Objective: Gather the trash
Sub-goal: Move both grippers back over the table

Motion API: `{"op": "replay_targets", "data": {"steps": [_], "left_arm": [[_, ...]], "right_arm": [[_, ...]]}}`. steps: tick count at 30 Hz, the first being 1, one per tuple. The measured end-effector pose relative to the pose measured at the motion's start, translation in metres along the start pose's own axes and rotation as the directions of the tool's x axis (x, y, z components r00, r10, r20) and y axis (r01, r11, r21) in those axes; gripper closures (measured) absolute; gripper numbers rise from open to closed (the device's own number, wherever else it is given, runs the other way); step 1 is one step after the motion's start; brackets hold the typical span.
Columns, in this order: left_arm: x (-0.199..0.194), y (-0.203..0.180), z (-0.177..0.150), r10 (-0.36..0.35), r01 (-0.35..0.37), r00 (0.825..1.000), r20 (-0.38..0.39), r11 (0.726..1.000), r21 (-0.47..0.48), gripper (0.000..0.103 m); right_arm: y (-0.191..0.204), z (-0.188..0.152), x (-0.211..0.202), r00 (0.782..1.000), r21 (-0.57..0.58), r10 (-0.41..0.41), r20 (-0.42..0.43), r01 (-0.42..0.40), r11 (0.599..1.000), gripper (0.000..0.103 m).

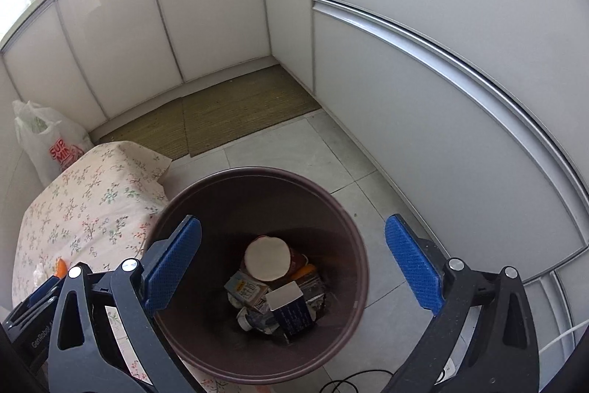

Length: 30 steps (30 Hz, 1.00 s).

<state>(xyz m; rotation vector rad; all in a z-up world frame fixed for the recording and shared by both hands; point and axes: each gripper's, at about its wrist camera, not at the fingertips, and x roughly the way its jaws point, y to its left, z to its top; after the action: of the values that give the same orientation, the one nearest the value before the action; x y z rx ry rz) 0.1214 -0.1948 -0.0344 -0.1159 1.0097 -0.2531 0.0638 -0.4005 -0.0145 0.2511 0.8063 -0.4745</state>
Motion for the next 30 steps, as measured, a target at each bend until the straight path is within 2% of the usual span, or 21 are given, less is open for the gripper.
{"op": "replay_targets", "data": {"steps": [13, 21, 30], "left_arm": [[-0.013, 0.093, 0.01, 0.081, -0.078, 0.997, 0.017, 0.99, -0.121, 0.028], [-0.019, 0.164, 0.017, 0.137, -0.13, 0.99, 0.019, 0.97, -0.206, 0.028], [-0.003, 0.26, 0.022, 0.216, -0.214, 0.976, -0.029, 0.924, -0.318, 0.028]], "right_arm": [[0.096, -0.014, -0.004, 0.998, -0.191, 0.067, 0.013, -0.064, 0.979, 0.007], [0.162, -0.029, -0.002, 0.993, -0.285, 0.117, 0.004, -0.111, 0.952, 0.007], [0.24, -0.064, 0.001, 0.988, -0.46, 0.15, -0.027, -0.146, 0.876, 0.007]]}}
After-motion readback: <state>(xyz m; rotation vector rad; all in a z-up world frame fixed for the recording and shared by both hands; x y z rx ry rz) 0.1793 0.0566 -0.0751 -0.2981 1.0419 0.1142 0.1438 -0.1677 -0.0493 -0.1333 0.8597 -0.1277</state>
